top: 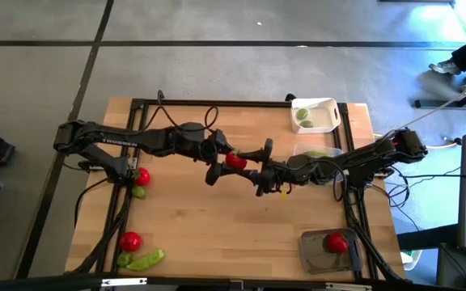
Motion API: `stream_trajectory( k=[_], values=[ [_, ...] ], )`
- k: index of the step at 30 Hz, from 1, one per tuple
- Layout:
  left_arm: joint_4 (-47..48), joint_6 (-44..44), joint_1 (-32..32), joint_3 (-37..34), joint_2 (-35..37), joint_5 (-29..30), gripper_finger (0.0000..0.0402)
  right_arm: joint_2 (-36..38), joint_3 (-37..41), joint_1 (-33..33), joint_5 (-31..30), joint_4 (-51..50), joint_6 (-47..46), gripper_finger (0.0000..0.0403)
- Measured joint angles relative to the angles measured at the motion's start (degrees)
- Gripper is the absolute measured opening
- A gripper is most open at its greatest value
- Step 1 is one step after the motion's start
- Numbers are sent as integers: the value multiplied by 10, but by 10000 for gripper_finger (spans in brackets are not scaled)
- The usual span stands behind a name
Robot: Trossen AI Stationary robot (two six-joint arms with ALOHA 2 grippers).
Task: Sort produce into baskets
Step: Put the top tomato into the black bin
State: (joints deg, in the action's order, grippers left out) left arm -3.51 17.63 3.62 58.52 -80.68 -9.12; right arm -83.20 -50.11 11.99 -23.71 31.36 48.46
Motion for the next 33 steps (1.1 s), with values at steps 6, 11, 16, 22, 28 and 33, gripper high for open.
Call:
stream_trajectory(
  k=[6, 11, 16, 22, 28, 33],
  values=[
    [-1, 7, 0, 0, 0, 47, 337, 0, 0, -1, -7, 1, -1, 191],
    [-3, -8, -2, 0, 0, 32, 344, 0, 0, 0, -14, 1, -1, 200],
    [0, -2, -8, 0, 0, 77, 345, 0, 0, -1, -14, 0, -1, 199],
    [-1, -25, -20, 0, 0, 63, 345, 0, 0, 1, -12, 3, -1, 201],
    [55, -34, -20, 0, 32, 55, 345, 0, -1, 13, -28, 10, -2, 202],
    [92, -52, -18, 0, 74, 54, 345, 1, -19, 30, -57, 3, -2, 202]
  ],
)
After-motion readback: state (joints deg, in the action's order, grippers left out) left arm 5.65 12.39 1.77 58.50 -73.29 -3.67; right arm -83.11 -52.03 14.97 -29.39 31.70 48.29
